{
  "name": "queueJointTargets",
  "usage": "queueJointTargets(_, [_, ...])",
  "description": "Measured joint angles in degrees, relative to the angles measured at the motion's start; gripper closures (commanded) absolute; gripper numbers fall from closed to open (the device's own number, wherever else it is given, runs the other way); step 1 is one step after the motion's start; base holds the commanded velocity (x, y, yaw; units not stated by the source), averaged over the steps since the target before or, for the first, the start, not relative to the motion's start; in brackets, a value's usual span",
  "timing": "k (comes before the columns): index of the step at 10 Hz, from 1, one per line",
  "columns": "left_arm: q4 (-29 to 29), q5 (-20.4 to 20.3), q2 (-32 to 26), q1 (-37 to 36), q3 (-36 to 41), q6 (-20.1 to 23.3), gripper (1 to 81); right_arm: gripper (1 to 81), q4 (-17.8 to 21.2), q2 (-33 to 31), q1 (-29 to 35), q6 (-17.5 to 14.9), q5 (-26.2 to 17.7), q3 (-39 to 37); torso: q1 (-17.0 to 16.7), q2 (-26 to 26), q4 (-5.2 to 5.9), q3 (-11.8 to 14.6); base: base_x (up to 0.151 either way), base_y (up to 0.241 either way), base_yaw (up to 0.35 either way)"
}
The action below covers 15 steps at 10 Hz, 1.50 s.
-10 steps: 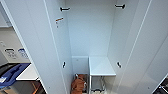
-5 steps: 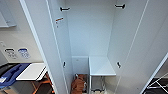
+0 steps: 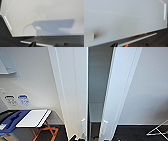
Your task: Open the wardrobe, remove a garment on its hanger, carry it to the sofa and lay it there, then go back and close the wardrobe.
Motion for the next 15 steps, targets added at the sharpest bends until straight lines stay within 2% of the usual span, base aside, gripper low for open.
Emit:
queueJointTargets(3, [11.2, 3.9, 5.7, 1.6, -4.1, 0.2, 1.0, 1.0, -10.2, 6.0, 0.3, 0.0, -0.4, -2.7, 0.0, 0.0, 0.00, 0.0, 0.000, 0.000, 0.000])
queueJointTargets(5, [20.1, 5.8, 6.9, 6.5, -5.2, 0.3, 1.0, 1.0, -15.4, 6.4, -2.0, 0.0, -1.2, -5.6, 0.0, 0.0, 0.00, 0.0, 0.000, 0.000, 0.000])
queueJointTargets(8, [32.5, 6.0, 3.7, 15.8, -5.4, 0.4, 1.0, 1.0, -25.2, 6.9, -10.0, 0.0, -5.2, -11.8, 0.0, 0.0, 0.00, 0.0, 0.000, 0.000, 0.000])
queueJointTargets(10, [39.2, 5.1, 0.2, 20.9, -5.4, 0.4, 1.0, 1.0, -32.3, 8.3, -14.4, 0.0, -6.9, -14.3, 0.0, 0.0, 0.00, 0.0, 0.000, 0.000, 0.000])
queueJointTargets(13, [45.4, 0.8, -1.4, 31.2, -5.3, 0.4, 1.0, 1.0, -37.4, 8.8, -23.5, -0.2, -8.2, -21.3, 0.0, 0.0, 0.00, 0.0, 0.000, 0.000, 0.000])
queueJointTargets(15, [47.7, -1.5, -2.7, 36.2, -6.2, 0.4, 1.0, 1.0, -38.9, 9.9, -28.8, -0.3, -8.4, -26.4, 0.0, 0.0, 0.00, 0.0, 0.000, 0.000, 0.000])
